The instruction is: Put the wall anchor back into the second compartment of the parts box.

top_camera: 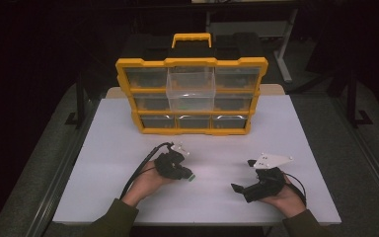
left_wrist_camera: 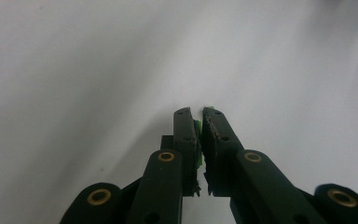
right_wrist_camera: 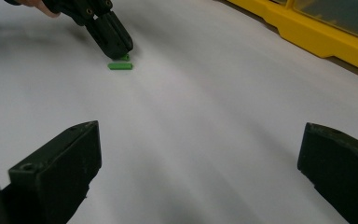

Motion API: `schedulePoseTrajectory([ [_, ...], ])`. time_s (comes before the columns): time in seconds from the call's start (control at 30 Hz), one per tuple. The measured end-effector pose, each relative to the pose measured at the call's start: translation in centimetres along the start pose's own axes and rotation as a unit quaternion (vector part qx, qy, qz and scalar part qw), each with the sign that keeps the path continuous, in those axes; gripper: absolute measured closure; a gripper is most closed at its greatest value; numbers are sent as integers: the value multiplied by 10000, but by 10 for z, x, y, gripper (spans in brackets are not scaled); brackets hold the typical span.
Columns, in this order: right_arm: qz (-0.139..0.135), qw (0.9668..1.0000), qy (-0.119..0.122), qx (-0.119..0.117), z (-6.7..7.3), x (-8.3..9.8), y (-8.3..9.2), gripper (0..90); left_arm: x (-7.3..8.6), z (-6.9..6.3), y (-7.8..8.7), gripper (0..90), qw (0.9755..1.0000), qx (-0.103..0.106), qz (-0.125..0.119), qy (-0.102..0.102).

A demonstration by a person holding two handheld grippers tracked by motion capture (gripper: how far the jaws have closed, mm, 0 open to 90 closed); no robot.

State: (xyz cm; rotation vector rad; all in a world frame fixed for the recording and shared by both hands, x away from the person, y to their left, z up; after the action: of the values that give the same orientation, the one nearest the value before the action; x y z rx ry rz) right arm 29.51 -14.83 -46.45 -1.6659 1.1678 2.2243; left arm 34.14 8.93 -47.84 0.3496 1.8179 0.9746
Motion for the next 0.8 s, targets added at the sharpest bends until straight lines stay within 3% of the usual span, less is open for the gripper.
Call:
schedulePoseTrajectory([
  [0.37,-12,10000,29,-7,0,0,0,0,-3,10,22,845,9995,66,-246,209],
  [0.43,2,10000,28,-8,0,0,0,0,-3,14,28,844,9998,62,-132,94],
  [0.5,4,10000,21,-13,0,0,-1,0,-4,14,31,845,9995,46,-232,218],
  [0.57,0,10000,-12,-18,0,0,0,0,-5,16,36,844,9995,21,-220,234],
  [0.63,-1,10000,-2,-13,-1,0,0,0,-7,18,41,844,9998,19,-150,117],
  [0.8,-22,10000,-35,-7,0,-1,-1,0,-15,19,53,844,9994,13,-282,197],
])
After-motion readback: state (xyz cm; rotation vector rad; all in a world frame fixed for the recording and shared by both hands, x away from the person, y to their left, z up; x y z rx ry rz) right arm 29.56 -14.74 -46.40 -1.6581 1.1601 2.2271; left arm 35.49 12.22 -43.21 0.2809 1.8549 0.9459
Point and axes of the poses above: each handheld gripper's, and its own axes: y roughly backward along the jaws, x roughly out of its underside, z roughly to its left, the point moved 6 cm from there along -y, roughly forward along the jaws, and after that the axes turned 6 degrees about -z, right-handed, at the moved point
